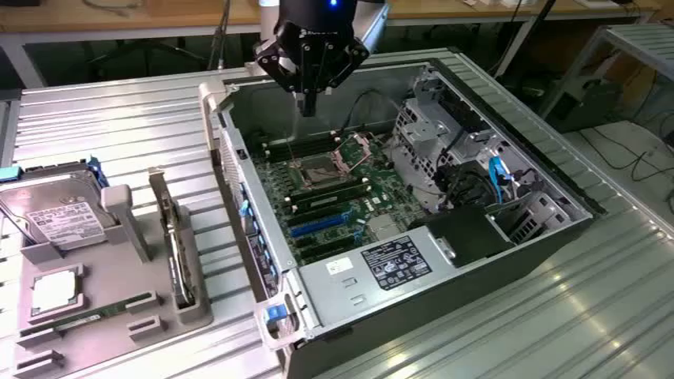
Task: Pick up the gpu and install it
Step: 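Reach for the gpu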
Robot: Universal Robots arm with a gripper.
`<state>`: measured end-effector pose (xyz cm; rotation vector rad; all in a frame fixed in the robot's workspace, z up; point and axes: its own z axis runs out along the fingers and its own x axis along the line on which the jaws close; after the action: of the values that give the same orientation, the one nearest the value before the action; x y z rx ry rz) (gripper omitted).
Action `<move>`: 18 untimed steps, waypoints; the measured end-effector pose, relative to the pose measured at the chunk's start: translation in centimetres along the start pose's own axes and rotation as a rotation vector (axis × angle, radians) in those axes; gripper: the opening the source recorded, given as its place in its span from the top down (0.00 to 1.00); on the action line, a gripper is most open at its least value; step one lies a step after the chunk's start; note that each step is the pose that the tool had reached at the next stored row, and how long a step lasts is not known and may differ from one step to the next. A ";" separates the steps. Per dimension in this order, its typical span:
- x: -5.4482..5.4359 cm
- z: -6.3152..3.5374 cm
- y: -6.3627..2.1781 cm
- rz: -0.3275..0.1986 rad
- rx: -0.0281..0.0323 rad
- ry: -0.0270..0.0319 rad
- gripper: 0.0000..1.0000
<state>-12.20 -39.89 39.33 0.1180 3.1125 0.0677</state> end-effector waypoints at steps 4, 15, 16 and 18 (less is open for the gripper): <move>0.7 -0.02 -0.06 0.000 0.0001 0.0000 0.89; 1.7 -0.06 -0.15 0.000 0.0001 0.0001 0.89; 1.8 -0.05 -0.16 0.000 0.0001 0.0000 0.89; 2.0 -0.06 -0.17 0.000 0.0001 0.0001 0.89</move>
<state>-14.22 -39.91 39.33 0.1180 3.1126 0.0675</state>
